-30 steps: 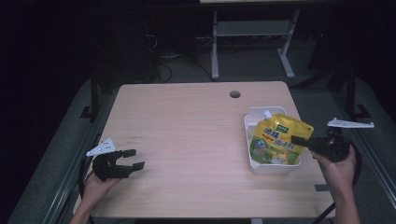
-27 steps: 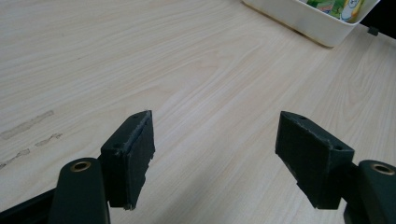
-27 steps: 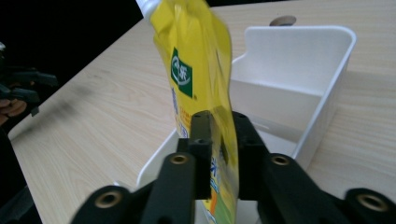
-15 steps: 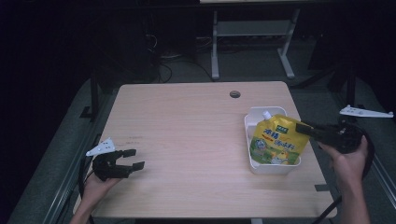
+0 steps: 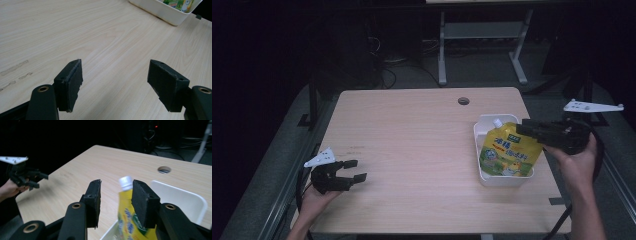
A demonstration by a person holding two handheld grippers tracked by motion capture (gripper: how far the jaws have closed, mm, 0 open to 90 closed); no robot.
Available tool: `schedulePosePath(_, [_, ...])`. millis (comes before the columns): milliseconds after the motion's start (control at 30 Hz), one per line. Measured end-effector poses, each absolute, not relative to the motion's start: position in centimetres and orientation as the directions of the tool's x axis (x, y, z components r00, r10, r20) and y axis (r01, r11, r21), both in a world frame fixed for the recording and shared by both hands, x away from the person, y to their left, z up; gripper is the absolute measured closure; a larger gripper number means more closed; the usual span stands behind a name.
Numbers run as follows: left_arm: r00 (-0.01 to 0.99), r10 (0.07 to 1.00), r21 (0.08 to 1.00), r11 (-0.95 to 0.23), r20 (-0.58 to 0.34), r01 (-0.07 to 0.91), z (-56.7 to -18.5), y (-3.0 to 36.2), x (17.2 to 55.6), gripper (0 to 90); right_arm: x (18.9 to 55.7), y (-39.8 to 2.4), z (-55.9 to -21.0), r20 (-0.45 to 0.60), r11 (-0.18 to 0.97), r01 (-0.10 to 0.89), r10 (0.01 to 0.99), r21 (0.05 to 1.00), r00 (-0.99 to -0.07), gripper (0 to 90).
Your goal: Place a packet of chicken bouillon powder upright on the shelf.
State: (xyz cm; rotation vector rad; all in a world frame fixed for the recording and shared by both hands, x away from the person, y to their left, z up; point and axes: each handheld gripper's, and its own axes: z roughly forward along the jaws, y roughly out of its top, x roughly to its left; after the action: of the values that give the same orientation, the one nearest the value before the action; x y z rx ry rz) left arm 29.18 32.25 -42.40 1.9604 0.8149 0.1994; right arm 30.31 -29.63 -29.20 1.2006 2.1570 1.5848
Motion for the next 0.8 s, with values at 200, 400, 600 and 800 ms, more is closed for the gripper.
schedulePosePath(200, [0.763, 0.618, 0.834, -0.307, -0.192, 0.459, -42.4, 32.3, 29.2, 27.7, 30.5, -26.8, -29.6, 0.274, 0.15, 0.486, 0.668, 0.861, -0.692, 54.9])
schedulePosePath(400, [0.764, 0.617, 0.831, -0.313, -0.191, 0.46, -42.4, 32.4, 29.2, 27.7, 30.7, -24.3, -30.7, 0.275, 0.199, 0.493, 0.629, 0.847, -0.727, 52.6])
schedulePosePath(600, [0.763, 0.617, 0.832, -0.31, -0.191, 0.459, -42.4, 32.4, 29.1, 27.7, 30.8, -22.2, -31.8, 0.287, 0.238, 0.508, 0.6, 0.828, -0.747, 50.7])
schedulePosePath(800, [0.763, 0.618, 0.833, -0.31, -0.191, 0.459, -42.4, 32.4, 29.1, 27.7, 30.8, -20.2, -33.0, 0.293, 0.266, 0.517, 0.581, 0.814, -0.76, 48.9])
